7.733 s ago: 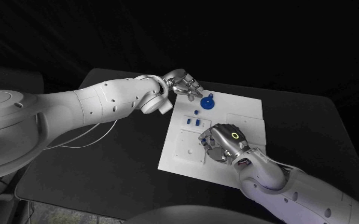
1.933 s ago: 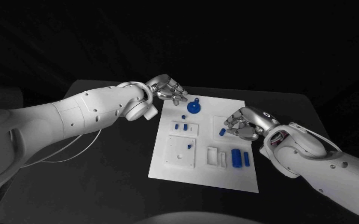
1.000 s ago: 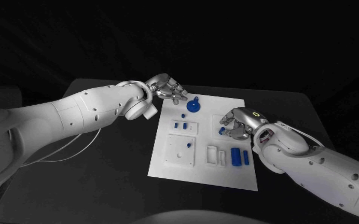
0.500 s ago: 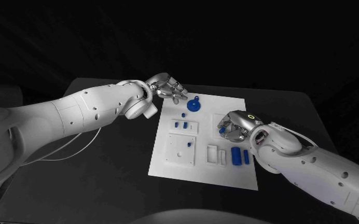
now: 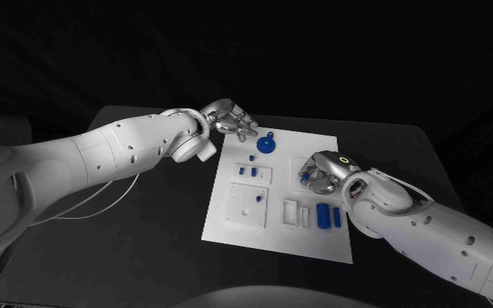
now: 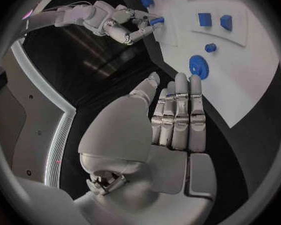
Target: Assemble the parts on the task board
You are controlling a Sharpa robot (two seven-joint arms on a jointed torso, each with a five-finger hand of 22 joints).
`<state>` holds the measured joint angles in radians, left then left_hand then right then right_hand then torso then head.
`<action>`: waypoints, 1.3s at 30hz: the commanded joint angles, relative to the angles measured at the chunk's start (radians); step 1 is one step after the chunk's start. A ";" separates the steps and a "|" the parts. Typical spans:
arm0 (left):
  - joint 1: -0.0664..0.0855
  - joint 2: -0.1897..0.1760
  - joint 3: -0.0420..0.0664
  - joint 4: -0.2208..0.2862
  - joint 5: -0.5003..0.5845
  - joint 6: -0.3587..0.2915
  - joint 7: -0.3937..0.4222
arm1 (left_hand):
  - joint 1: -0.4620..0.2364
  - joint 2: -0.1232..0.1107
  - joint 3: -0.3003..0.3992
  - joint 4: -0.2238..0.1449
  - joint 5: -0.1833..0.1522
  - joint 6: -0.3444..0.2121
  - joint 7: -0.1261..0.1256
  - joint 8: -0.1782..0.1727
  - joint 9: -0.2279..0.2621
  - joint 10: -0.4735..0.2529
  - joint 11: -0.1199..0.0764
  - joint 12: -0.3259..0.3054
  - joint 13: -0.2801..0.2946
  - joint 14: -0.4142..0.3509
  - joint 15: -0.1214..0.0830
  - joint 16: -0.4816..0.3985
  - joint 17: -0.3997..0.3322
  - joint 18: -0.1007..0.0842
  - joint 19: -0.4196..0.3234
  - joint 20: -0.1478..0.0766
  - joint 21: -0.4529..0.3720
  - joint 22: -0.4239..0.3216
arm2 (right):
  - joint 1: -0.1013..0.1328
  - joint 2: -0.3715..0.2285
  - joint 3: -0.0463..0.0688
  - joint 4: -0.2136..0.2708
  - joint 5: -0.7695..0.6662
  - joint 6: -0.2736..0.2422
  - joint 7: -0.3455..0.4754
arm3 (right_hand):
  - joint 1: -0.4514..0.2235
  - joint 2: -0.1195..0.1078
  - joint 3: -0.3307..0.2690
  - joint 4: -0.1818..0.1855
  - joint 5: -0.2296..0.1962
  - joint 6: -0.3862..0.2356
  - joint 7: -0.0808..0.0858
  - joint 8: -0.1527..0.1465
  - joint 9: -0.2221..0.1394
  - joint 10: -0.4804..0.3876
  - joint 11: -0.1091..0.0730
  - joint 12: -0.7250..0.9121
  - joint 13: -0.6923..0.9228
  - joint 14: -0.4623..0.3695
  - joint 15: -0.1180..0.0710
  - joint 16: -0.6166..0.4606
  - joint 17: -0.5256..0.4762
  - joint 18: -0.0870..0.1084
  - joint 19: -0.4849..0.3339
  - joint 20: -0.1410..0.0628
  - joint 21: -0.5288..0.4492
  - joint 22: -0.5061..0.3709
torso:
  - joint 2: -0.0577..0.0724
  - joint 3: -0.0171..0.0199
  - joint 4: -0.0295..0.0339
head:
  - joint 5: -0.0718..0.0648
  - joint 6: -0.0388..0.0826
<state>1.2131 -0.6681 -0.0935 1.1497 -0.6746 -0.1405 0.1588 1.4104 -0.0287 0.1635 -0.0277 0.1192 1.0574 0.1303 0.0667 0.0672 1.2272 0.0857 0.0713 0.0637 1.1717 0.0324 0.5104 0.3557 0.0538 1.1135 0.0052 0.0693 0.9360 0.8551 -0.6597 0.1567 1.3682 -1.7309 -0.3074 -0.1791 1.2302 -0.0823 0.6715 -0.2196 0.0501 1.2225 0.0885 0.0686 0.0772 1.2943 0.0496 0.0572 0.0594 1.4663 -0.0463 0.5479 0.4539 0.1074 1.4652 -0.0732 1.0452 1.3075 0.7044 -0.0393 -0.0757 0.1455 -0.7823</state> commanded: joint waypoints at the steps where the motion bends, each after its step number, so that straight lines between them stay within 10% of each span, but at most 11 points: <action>1: 0.000 0.000 0.001 0.002 0.000 0.014 0.007 | -0.004 0.005 -0.002 0.006 0.002 -0.006 0.002 -0.002 0.001 -0.007 -0.001 -0.004 -0.001 0.003 -0.003 0.000 0.000 -0.001 0.007 0.003 0.000 -0.001 | -0.002 -0.003 -0.001 0.009 -0.023 -0.044 -0.007 | 0.001 0.016 0.009 -0.003 -0.002 0.009 -0.001 -0.003 0.003 0.027 -0.016 0.004 0.003 0.019 -0.007 0.007 0.008 -0.006 0.064 -0.005 0.006 0.043 | 0.000 0.0000 0.0004 | 0.000 -0.001; 8: 0.000 0.000 0.001 -0.003 0.000 0.015 0.007 | -0.003 0.005 0.000 0.009 0.002 -0.004 0.001 -0.002 0.001 -0.007 -0.002 -0.004 -0.001 0.003 -0.003 0.000 0.000 -0.001 0.008 0.003 0.000 -0.007 | -0.001 -0.030 0.004 0.051 -0.029 -0.072 -0.017 | 0.006 0.015 -0.002 -0.005 -0.002 0.022 -0.005 -0.003 0.008 0.046 -0.022 0.004 0.004 0.016 -0.011 0.006 0.018 -0.003 0.064 -0.009 0.001 0.044 | -0.001 -0.0006 -0.0007 | 0.003 -0.001; 24: 0.000 0.000 0.001 -0.013 0.000 0.012 0.008 | -0.003 0.005 0.000 0.009 0.002 -0.004 0.001 -0.002 0.001 -0.007 -0.002 -0.004 -0.001 0.003 -0.003 0.000 0.000 -0.001 0.008 0.003 0.000 -0.007 | -0.001 -0.042 0.054 0.185 -0.030 -0.088 -0.013 | 0.015 0.009 -0.007 -0.001 -0.002 0.027 -0.006 -0.004 0.008 0.053 -0.024 0.003 0.003 0.016 -0.014 -0.010 0.024 -0.001 0.063 -0.012 -0.020 0.042 | 0.000 -0.0007 0.0002 | 0.016 0.006; 39: -0.001 0.010 0.001 -0.016 0.000 0.016 0.008 | -0.001 0.007 0.001 0.009 0.002 -0.002 0.001 -0.003 0.001 -0.006 -0.002 -0.004 -0.001 0.004 -0.003 0.001 0.001 -0.001 0.008 0.002 0.001 -0.007 | -0.003 0.100 -0.037 0.182 -0.088 -0.077 0.010 | 0.018 0.005 -0.001 0.000 -0.002 0.026 -0.006 -0.003 0.007 0.053 -0.023 0.004 0.004 0.018 -0.016 -0.017 0.029 0.000 0.063 -0.014 -0.027 0.043 | 0.001 -0.0019 0.0025 | 0.045 -0.001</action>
<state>1.2120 -0.6609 -0.0935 1.1330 -0.6746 -0.1377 0.1587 1.4105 -0.0288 0.1635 -0.0223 0.1192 1.0574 0.1303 0.0667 0.0672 1.2272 0.0857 0.0713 0.0637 1.1717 0.0324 0.5104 0.3557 0.0539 1.1170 0.0089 0.0693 0.9294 0.8535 -0.5633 0.1203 1.5536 -1.7812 -0.3907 -0.1856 1.2405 -0.0764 0.6649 -0.2222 0.0454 1.2439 0.0817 0.0604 0.0853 1.3050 0.0602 0.0574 0.0618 1.4663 -0.0529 0.5373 0.4821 0.0900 1.4649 -0.0805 1.0220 1.3074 0.7049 -0.0402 -0.0739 0.1842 -0.7798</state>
